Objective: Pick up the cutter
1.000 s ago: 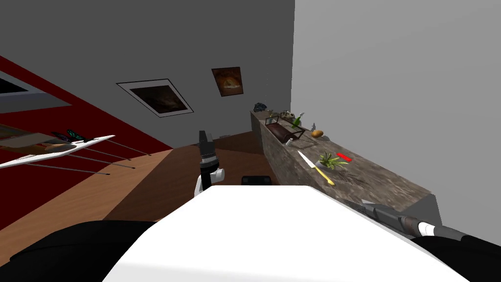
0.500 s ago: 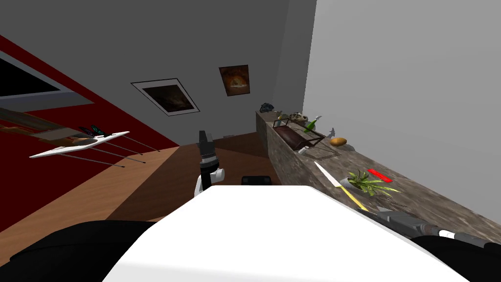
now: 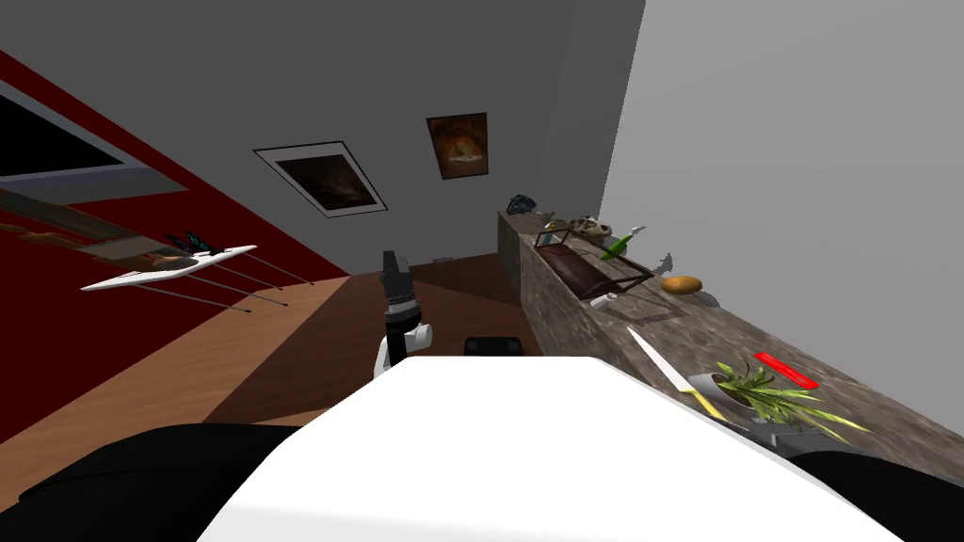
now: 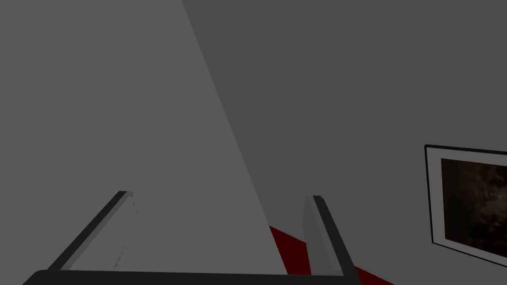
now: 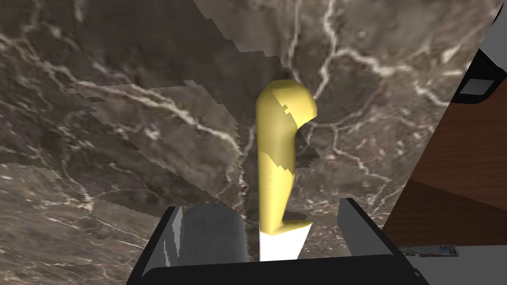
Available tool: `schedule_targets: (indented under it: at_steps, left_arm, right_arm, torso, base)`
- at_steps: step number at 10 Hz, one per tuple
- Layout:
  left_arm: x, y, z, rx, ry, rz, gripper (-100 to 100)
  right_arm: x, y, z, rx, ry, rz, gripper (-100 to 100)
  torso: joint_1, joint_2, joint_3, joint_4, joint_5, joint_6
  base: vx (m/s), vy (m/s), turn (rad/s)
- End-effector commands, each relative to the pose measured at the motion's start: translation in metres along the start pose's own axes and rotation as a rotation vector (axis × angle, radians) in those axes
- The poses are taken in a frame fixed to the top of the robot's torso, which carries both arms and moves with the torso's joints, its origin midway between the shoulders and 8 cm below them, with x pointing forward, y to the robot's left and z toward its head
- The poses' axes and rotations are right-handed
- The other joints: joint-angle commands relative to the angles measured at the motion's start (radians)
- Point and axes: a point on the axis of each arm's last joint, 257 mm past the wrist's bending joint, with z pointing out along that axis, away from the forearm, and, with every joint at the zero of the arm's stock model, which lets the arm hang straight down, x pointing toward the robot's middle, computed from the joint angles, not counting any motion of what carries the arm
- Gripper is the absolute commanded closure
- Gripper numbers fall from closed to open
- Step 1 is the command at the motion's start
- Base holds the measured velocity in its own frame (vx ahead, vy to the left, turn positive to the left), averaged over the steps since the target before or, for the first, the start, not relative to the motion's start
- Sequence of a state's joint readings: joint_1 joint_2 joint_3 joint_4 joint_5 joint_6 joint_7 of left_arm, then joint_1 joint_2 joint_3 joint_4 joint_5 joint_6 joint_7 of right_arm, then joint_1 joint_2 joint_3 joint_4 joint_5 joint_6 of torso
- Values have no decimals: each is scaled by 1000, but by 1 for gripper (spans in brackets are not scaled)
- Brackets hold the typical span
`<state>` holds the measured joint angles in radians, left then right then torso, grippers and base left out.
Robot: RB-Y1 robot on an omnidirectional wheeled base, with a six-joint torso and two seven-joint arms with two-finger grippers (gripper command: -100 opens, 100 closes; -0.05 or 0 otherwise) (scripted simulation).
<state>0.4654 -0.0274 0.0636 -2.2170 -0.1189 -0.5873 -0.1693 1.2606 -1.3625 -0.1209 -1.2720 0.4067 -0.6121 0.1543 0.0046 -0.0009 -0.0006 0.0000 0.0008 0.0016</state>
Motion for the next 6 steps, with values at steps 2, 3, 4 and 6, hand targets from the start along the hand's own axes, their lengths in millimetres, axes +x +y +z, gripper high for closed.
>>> schedule_targets:
  at_steps: [2, 3, 4, 6]
  left_arm:
    - [0, 0, 0, 0, 0, 0, 0]
    - [0, 0, 0, 0, 0, 0, 0]
    - [0, 0, 0, 0, 0, 0, 0]
    - [0, 0, 0, 0, 0, 0, 0]
  right_arm:
    - [23, -9, -7, 18, 6, 23, -100]
    - [32, 1, -5, -6, -13, 33, -100]
    - [42, -12, -11, 24, 6, 42, -100]
    - [60, -10, -14, 23, 1, 59, -100]
  torso:
    - [0, 0, 0, 0, 0, 0]
    - [0, 0, 0, 0, 0, 0]
    - [0, 0, 0, 0, 0, -1]
    - [0, 0, 0, 0, 0, 0]
  base:
    - [37, 9, 96]
    - [36, 7, 138]
    - [33, 10, 79]
    - [37, 7, 96]
